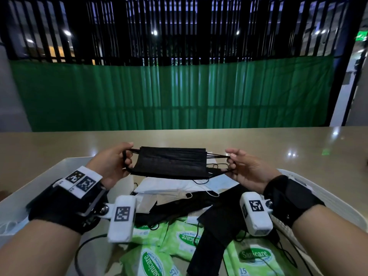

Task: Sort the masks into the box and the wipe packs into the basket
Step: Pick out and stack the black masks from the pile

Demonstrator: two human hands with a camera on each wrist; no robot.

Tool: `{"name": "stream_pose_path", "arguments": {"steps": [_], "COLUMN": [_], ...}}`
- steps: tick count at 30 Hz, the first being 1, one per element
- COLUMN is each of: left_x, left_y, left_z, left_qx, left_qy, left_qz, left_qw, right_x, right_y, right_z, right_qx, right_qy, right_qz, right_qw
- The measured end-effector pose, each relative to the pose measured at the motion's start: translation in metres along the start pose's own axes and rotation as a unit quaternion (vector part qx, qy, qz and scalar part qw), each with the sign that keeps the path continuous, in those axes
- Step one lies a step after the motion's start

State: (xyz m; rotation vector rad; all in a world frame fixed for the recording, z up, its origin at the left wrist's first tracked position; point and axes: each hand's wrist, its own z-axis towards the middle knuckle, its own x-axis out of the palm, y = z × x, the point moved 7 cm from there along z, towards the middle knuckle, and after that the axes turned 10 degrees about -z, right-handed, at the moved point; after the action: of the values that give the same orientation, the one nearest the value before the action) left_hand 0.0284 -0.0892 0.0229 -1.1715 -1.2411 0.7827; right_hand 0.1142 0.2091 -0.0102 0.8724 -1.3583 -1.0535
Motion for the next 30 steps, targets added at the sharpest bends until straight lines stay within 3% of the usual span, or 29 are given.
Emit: {"name": "stream_pose_path", "arguments": {"steps": [4, 10, 15, 23, 28, 30], "left_x": [-0.023, -0.073, -0.122, -0.193, -0.215, -0.214], "left_y": [-0.025, -0.098, -0.13, -0.082, -0.066, -0.067], "left_z": [0.001, 0.012, 0.032, 0.071, 0.069, 0.062], "left_qx": [0.061, 0.162, 0.189, 0.143, 0.171, 0.176], "left_qy": [-0.028, -0.075, -0.116, -0.215, -0.271, -0.294], "left_qz": [-0.01, 0.006, 0.017, 0.037, 0.08, 0.144], "left_qw": [0.998, 0.984, 0.975, 0.965, 0.944, 0.928], "right_x": [0.034, 0.099, 0.154, 0.188, 0.198, 0.201], "right_y": [0.012, 0.004, -0.007, -0.033, -0.049, -0.054], "right_z": [0.007, 0.022, 0.042, 0.067, 0.079, 0.085], "right_qx": [-0.023, 0.009, 0.016, 0.059, 0.09, 0.092], "right_qy": [0.016, 0.056, 0.076, 0.089, 0.112, 0.117], "right_qz": [-0.031, -0.138, -0.163, -0.235, -0.273, -0.294], "right_qw": [0.999, 0.989, 0.984, 0.966, 0.951, 0.944]}}
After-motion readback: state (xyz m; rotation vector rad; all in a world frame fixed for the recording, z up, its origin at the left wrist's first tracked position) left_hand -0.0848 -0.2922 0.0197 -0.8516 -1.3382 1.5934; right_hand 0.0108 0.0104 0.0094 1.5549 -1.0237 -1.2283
